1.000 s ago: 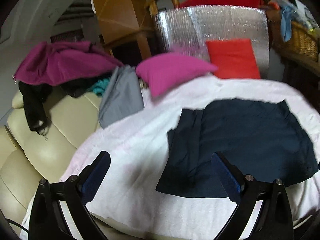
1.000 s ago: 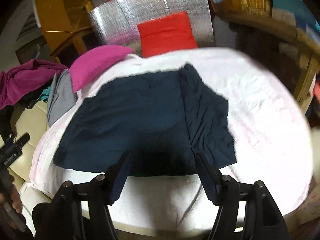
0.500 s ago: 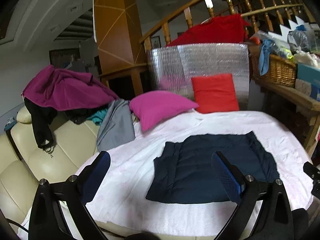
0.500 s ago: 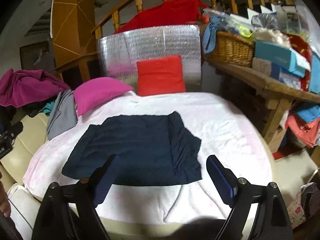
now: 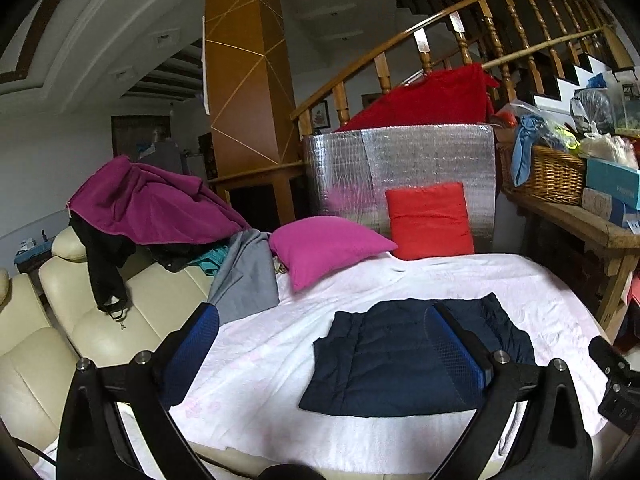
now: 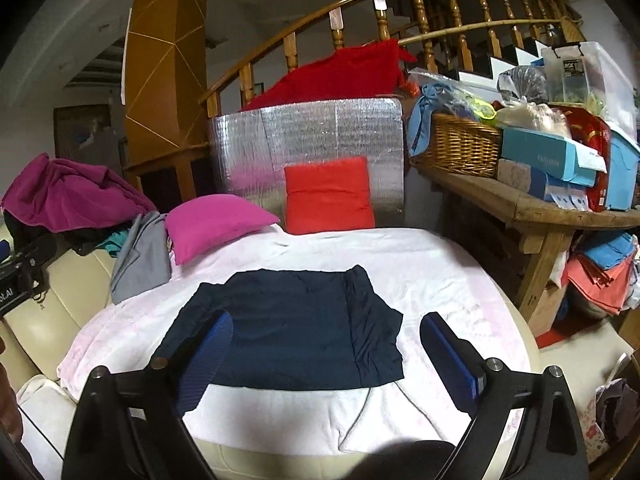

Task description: Fold large clothes

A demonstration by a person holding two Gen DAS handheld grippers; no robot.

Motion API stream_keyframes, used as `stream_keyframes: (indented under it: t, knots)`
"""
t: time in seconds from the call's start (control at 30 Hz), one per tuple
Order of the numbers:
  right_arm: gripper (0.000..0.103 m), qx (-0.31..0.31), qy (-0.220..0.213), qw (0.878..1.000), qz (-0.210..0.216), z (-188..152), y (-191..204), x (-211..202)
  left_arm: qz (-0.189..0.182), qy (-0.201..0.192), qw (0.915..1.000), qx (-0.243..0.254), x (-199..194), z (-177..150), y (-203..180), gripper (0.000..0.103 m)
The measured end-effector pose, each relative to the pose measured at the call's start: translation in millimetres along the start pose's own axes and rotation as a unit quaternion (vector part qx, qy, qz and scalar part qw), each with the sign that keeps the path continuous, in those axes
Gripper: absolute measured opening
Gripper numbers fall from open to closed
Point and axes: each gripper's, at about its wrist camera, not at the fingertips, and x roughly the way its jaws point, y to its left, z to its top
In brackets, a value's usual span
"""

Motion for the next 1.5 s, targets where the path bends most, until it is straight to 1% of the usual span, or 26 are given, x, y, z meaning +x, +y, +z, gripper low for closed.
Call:
stream_keyframes:
  t: [0.2,0.43,0.7,1.5]
  knots:
    - [0.097,0.004,0.011,1.000,0.012,-4.3,7.2,-2.6,0.005,-0.010,0.9999,-0.005,-10.6,4.9,4.1,0.103]
    - [0.097,0.001,0.017,1.000,0.024,-6.9,13.3,-1.3,0.008,-0.012,0.9997,-0.019,-16.3,6.4,10.9,0.103]
    - [0.097,0.003,0.024,0.999,0.029,-9.5,15.4,1.0,0.009,-0.006,0.9997,-0.022,-12.8,4.4,14.0,0.103]
    - [0.097,0.007,0.025,0.999,0.032,-12.7,21.2,1.5,0.016,0.000,0.9995,-0.026,-7.9,2.3,17.7,0.103]
